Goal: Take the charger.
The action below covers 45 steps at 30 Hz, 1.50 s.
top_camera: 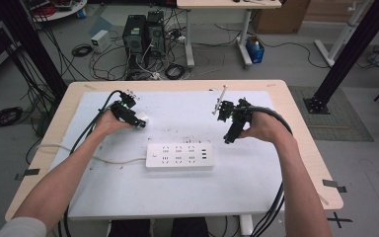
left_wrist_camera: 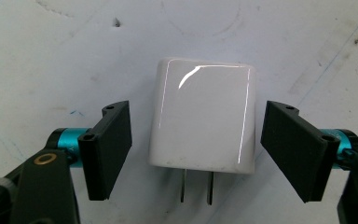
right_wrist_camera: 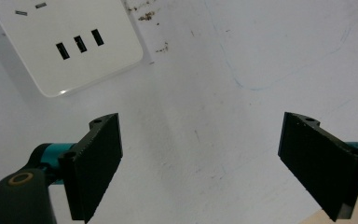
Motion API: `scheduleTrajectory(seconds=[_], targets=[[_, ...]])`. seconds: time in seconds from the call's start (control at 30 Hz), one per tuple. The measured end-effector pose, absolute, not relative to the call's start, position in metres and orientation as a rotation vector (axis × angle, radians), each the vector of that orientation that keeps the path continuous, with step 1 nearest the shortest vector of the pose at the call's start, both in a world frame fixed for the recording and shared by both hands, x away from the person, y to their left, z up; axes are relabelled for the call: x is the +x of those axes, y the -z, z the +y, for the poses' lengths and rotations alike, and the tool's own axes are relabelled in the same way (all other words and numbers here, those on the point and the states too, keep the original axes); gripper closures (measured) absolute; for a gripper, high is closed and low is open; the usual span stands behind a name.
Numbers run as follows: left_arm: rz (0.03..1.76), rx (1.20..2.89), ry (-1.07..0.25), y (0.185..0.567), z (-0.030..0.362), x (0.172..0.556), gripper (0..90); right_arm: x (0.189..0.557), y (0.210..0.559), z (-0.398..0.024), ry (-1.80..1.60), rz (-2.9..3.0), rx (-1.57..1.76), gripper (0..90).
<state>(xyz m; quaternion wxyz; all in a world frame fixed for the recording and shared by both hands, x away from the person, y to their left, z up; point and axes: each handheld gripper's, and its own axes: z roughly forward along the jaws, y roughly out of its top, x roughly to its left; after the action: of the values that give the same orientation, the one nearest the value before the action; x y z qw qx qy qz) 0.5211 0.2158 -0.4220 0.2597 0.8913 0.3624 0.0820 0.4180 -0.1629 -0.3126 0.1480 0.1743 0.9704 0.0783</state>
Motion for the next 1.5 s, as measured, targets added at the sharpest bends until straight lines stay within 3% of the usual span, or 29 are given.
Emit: scheduleTrajectory(seconds=[0.43,0.9,1.5], targets=[[0.951,2.441,-0.245,0.422,0.213,0.519,40.8,0.417,0.312,-0.164,-0.222,2.79,0.506,13.1],[0.9,2.486,-0.304,0.42,0.21,0.516,42.6,0.417,0.31,-0.164,-0.23,2.792,0.519,13.1],[0.773,2.445,-0.393,0.38,0.207,0.492,42.5,0.414,0.304,-0.16,-0.295,2.791,0.546,13.1]])
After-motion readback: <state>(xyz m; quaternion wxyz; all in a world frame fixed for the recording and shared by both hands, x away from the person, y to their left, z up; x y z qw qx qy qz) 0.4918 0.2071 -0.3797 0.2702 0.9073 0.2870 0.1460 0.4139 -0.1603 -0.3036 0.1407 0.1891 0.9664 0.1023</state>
